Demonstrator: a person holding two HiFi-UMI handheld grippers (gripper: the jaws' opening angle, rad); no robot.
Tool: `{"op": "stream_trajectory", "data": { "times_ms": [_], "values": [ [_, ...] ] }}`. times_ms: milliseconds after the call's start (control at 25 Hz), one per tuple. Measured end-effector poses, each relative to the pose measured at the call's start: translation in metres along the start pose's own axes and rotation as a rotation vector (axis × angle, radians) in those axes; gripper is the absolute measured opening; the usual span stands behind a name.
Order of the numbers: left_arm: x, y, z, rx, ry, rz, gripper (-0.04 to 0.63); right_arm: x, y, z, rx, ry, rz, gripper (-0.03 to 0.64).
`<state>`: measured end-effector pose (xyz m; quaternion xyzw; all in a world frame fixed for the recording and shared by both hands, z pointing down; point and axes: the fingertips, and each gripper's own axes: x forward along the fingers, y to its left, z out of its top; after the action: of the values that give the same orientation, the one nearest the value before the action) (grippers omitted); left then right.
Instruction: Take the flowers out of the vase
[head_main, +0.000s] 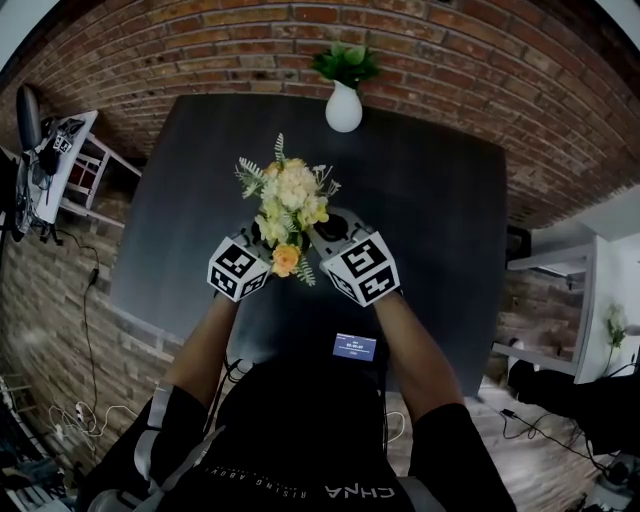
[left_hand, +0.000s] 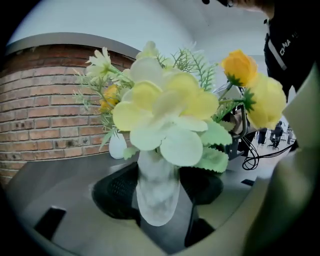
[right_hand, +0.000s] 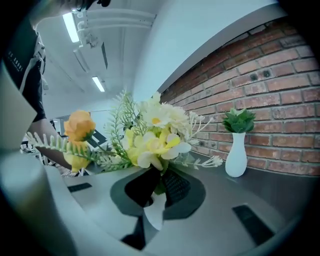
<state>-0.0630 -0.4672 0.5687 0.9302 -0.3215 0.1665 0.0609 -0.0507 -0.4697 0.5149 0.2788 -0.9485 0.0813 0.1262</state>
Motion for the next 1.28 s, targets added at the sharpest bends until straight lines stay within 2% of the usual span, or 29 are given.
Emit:
{"op": "stream_trajectory", "data": {
  "times_ms": [320,720,1280],
  "values": [
    [0.0,0.0,-0.001,0.005,0.0,-0.006,0.268,-0.007,-0.006,0.016,0.058,-0.052,-0.023,0.029],
    [-0.001,0.001,-0.003,-0.007,0.023,-0.01,0.268,-0.025,-0.01,0.058,0.095,-0.128,-0.02,0.029],
    [-0.012,-0.003,0.002,-0.003,0.035,-0.024,0.27,-0.054,-0.015,0.11,0.091,-0.216,-0.021,0.029]
  ]
}}
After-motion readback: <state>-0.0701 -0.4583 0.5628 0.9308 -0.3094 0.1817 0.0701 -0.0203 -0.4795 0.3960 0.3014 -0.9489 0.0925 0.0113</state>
